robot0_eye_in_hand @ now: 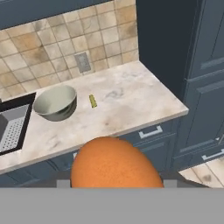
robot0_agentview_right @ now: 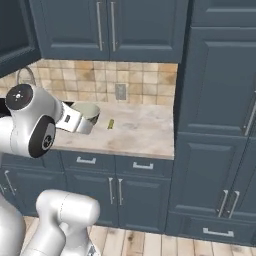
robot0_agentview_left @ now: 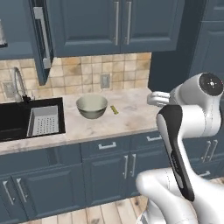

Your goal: Pick the egg and butter from the fridge and place them by the bowl for mixing.

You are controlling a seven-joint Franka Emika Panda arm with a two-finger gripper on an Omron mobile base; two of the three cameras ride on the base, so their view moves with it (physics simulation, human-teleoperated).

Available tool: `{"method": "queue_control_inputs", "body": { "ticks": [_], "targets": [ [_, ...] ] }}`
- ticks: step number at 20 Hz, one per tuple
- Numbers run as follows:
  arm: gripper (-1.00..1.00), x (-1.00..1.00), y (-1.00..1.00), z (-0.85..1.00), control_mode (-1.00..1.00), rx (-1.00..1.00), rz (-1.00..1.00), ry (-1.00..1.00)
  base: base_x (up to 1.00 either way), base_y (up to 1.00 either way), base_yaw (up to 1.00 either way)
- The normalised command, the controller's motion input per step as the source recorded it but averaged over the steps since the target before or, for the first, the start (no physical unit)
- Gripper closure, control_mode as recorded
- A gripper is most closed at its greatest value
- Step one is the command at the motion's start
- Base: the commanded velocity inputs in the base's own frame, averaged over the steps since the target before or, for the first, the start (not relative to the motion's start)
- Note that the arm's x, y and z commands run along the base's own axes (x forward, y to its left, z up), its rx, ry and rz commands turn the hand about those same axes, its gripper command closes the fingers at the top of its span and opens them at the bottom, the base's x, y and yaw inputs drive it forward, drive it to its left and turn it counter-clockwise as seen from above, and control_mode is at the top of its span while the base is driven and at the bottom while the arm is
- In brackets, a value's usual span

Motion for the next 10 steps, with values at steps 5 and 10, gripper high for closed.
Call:
{"method": "queue_control_inputs", "body": {
  "ticks": [5,10],
  "targets": [
    [1.00,0.00,0.00,0.00,1.00,0.00,0.00,0.00,0.61,-0.44,0.06],
    [1.00,0.00,0.00,0.00,1.00,0.00,0.00,0.00,0.65,-0.29,0.09]
  ]
}}
